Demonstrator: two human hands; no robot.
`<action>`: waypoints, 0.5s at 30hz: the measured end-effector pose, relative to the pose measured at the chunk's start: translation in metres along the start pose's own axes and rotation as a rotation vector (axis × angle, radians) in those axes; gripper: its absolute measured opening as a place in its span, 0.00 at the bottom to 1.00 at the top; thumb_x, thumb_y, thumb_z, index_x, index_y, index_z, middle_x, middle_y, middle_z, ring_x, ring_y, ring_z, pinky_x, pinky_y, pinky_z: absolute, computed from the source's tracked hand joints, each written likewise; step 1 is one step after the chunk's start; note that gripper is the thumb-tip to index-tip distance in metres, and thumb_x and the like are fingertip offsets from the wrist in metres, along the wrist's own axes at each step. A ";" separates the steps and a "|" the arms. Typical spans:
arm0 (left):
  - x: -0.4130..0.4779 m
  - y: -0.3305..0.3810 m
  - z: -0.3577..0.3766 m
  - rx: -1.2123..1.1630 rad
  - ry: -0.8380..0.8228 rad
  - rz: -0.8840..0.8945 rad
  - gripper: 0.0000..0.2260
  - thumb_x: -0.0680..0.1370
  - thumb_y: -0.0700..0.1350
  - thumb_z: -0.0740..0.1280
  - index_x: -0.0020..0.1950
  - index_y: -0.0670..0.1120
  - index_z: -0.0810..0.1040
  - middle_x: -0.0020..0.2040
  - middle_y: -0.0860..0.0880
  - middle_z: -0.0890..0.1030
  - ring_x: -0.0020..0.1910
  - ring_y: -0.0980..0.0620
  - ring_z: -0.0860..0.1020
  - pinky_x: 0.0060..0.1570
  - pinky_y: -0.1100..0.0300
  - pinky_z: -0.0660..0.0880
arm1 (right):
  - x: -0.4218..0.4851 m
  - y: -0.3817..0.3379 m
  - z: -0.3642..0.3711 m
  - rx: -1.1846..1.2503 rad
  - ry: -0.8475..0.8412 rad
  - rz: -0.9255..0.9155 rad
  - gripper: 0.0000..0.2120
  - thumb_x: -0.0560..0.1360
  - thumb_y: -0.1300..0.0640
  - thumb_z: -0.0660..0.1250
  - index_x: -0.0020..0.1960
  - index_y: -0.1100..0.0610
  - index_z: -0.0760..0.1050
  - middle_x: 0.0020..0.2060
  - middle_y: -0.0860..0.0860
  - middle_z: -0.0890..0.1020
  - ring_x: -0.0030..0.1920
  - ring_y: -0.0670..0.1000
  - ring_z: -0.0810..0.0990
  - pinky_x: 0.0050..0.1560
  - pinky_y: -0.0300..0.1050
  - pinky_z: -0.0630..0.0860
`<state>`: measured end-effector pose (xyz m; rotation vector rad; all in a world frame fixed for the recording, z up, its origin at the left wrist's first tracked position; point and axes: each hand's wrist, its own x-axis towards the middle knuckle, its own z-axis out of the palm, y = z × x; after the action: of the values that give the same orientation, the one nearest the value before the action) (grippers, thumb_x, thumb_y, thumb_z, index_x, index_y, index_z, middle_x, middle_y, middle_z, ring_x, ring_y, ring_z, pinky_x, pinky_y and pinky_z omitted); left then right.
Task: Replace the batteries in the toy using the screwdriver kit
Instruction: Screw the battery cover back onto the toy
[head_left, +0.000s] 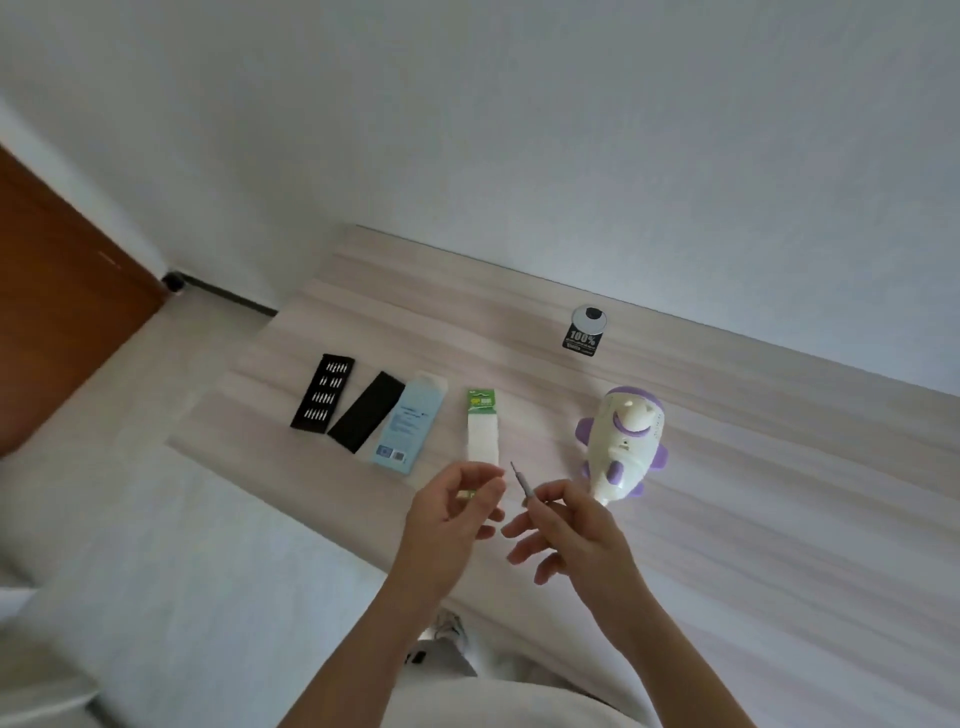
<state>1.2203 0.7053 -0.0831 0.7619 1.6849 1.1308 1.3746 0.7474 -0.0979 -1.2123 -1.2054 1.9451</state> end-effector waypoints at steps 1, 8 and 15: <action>-0.004 -0.001 -0.003 -0.010 0.011 0.000 0.04 0.79 0.44 0.68 0.52 0.48 0.81 0.44 0.53 0.84 0.41 0.52 0.83 0.45 0.56 0.83 | 0.001 0.001 0.005 -0.016 -0.031 0.000 0.07 0.81 0.61 0.62 0.52 0.66 0.72 0.41 0.60 0.86 0.38 0.59 0.84 0.32 0.46 0.75; -0.023 -0.010 -0.031 -0.130 0.130 -0.015 0.04 0.79 0.43 0.68 0.49 0.45 0.82 0.40 0.51 0.84 0.39 0.52 0.83 0.45 0.53 0.83 | 0.009 0.005 0.047 -0.109 -0.170 -0.020 0.06 0.82 0.60 0.62 0.50 0.64 0.72 0.40 0.59 0.86 0.37 0.58 0.85 0.31 0.44 0.75; -0.005 -0.020 -0.080 -0.295 0.112 -0.056 0.05 0.78 0.41 0.69 0.51 0.40 0.81 0.41 0.45 0.84 0.40 0.48 0.83 0.44 0.56 0.83 | 0.030 0.010 0.098 -0.229 -0.135 -0.052 0.05 0.80 0.60 0.65 0.50 0.62 0.77 0.40 0.56 0.86 0.42 0.56 0.85 0.36 0.46 0.80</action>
<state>1.1482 0.6665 -0.0890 0.4705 1.5722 1.3658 1.2735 0.7277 -0.1006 -1.1618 -1.5485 1.9171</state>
